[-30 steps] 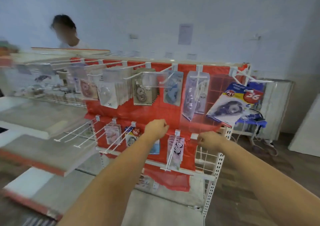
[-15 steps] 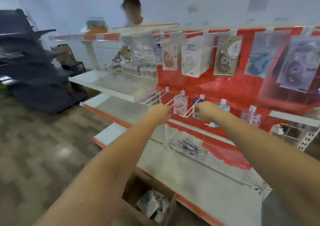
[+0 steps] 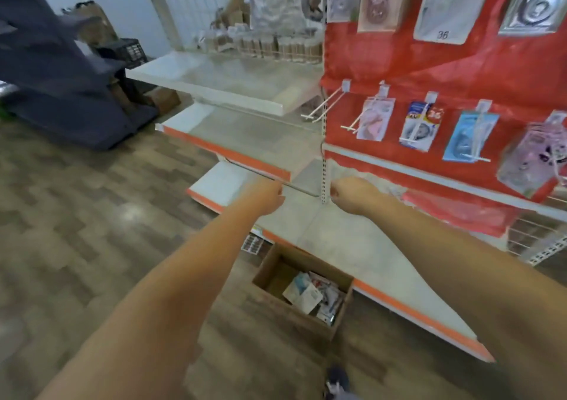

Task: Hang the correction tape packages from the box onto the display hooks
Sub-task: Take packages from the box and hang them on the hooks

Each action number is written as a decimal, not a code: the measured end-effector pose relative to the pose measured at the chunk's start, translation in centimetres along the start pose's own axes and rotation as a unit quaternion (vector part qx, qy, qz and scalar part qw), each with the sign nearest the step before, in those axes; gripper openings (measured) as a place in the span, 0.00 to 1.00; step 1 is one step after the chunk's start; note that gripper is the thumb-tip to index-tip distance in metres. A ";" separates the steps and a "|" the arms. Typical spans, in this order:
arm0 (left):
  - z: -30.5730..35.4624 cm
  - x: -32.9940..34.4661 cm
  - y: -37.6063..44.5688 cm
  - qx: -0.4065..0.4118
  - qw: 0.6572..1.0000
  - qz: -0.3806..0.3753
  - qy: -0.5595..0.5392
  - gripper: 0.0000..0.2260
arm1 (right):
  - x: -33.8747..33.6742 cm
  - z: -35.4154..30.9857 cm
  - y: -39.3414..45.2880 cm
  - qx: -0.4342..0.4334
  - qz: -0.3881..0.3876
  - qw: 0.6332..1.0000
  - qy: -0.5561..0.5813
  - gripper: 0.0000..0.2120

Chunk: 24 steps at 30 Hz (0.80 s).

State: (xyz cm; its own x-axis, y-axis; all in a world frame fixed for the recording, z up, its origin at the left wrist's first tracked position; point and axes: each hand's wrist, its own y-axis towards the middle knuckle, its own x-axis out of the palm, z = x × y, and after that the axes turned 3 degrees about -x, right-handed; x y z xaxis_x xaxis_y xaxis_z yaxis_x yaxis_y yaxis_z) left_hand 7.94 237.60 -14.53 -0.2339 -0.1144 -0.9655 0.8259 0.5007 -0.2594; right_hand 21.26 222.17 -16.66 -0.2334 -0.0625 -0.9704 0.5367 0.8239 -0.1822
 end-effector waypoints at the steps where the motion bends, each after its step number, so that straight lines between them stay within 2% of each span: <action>1: -0.6 1.0 0.7 -0.001 1.000 -0.011 0.001 0.16 | 1.1 0.0 0.7 0.006 -0.006 1.000 0.003 0.12; 8: -3.7 8.3 8.0 0.008 0.995 -0.096 -0.022 0.16 | 8.3 1.2 6.9 0.053 -0.088 0.994 0.034 0.13; 13: -4.7 13.3 13.3 0.052 0.982 -0.178 -0.029 0.15 | 14.8 2.1 8.5 0.122 -0.149 0.977 0.094 0.11; 24: -6.4 23.8 22.4 0.122 0.946 -0.293 -0.066 0.13 | 29.4 0.6 8.1 0.295 -0.251 0.899 0.203 0.14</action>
State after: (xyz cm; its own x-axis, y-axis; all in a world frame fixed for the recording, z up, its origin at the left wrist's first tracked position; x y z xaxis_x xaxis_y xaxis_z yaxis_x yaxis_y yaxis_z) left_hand 17.52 251.59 -43.17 -0.6356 -0.4257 -0.6440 0.6718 0.1059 -0.7331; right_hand 19.21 226.70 -46.79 -0.7790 -0.0341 -0.6261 0.5899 0.2989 -0.7501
